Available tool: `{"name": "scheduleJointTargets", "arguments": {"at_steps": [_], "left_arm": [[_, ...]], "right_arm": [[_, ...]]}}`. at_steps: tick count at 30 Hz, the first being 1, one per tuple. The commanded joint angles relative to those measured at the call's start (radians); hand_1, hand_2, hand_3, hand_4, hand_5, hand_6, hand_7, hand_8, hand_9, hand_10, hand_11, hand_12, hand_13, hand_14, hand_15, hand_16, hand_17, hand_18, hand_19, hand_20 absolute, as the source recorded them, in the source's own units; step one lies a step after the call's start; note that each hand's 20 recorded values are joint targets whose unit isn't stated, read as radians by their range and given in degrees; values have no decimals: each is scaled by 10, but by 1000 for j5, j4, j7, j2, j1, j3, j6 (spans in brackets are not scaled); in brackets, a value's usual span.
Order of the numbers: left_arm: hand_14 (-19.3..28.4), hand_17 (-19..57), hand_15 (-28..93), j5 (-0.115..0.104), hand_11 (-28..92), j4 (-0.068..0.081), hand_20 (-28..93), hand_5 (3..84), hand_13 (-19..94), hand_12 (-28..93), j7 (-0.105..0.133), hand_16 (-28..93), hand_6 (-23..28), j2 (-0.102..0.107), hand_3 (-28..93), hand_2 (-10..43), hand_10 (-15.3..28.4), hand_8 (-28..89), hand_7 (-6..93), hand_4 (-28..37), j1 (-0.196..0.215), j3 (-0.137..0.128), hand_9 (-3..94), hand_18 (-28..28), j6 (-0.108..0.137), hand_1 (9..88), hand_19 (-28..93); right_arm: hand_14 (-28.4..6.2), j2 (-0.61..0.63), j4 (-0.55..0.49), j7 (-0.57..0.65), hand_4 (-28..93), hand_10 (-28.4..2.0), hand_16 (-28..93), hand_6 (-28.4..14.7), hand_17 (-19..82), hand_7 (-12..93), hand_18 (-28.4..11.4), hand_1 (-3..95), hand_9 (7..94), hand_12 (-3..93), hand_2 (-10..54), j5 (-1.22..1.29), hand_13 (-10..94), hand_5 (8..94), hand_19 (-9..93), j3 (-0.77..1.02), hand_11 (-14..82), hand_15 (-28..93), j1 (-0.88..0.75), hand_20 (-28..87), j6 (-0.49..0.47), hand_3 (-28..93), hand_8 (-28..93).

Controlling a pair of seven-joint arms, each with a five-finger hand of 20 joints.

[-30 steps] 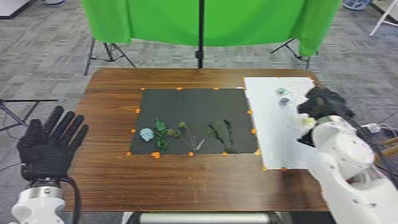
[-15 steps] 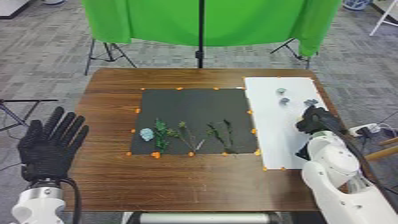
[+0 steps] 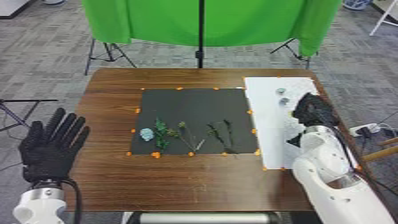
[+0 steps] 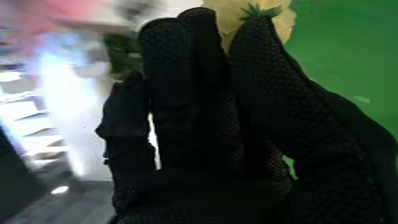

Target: Arrange flowers

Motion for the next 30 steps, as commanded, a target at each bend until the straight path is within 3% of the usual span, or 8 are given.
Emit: {"name": "scheduleJointTargets", "arguments": {"at_steps": [1,6,8,15,17,18,22,30], "left_arm": [[125,-45,163,-9,151,0,140,418,318,103,3,-8,77,-8,756,83,132,-82,90,-283,12,9,375,144,6,250,330],[121,-42,160,-59,150,-4,140,416,317,101,24,-9,77,2,751,97,131,-83,89,-283,2,28,371,142,-4,236,327],[115,-40,156,-42,149,0,139,414,315,99,24,-10,77,10,750,104,130,-83,87,-283,-17,42,368,140,6,228,324],[88,-25,131,-52,153,10,137,403,303,90,22,-13,74,33,756,106,116,-85,86,-283,-60,63,349,127,13,221,296],[83,-20,119,-51,155,-13,139,401,299,86,42,-13,74,46,759,105,111,-85,86,-283,-21,57,342,123,5,221,284],[80,-18,117,-52,155,-12,139,399,298,84,41,-12,74,48,763,102,109,-85,85,-283,-24,57,338,121,2,222,278],[67,-7,104,-48,159,8,142,398,288,77,20,-11,73,53,770,96,104,-82,84,-283,-68,69,327,111,8,225,246],[60,5,90,-60,159,11,158,399,274,72,12,-5,75,54,786,83,102,-78,78,-283,-71,68,314,97,0,231,204]], "right_arm": [[-86,-100,6,-228,-283,-114,416,-3,321,236,-211,579,846,342,-95,18,693,795,832,-267,68,448,301,436,7,731,18],[-80,-251,221,-459,-283,-108,420,5,310,255,-205,571,832,343,-95,124,683,783,824,-429,69,445,499,440,-61,730,17],[-74,-302,289,-495,-283,-103,419,10,307,266,-202,569,828,343,-95,82,682,774,818,-470,69,440,538,442,-80,728,12],[-65,-422,415,-515,-283,-93,425,19,310,301,-199,558,824,345,-95,-39,684,757,817,-518,67,423,553,456,-179,727,-16],[-62,-426,393,-495,-283,-91,424,21,314,303,-199,553,822,344,-95,-78,685,755,823,-530,68,423,522,461,-198,725,-16],[-62,-436,407,-492,-283,-91,424,21,314,304,-199,552,822,343,-95,-92,686,754,823,-533,69,423,518,462,-195,726,-16],[-61,-494,469,-516,-283,-89,425,21,315,304,-198,549,819,341,-95,-195,685,751,822,-502,72,422,504,466,-222,727,-17],[-62,-526,470,-500,-283,-97,418,19,307,262,-198,537,766,289,-95,-254,665,720,811,-484,114,418,487,478,-331,718,-29]]}}
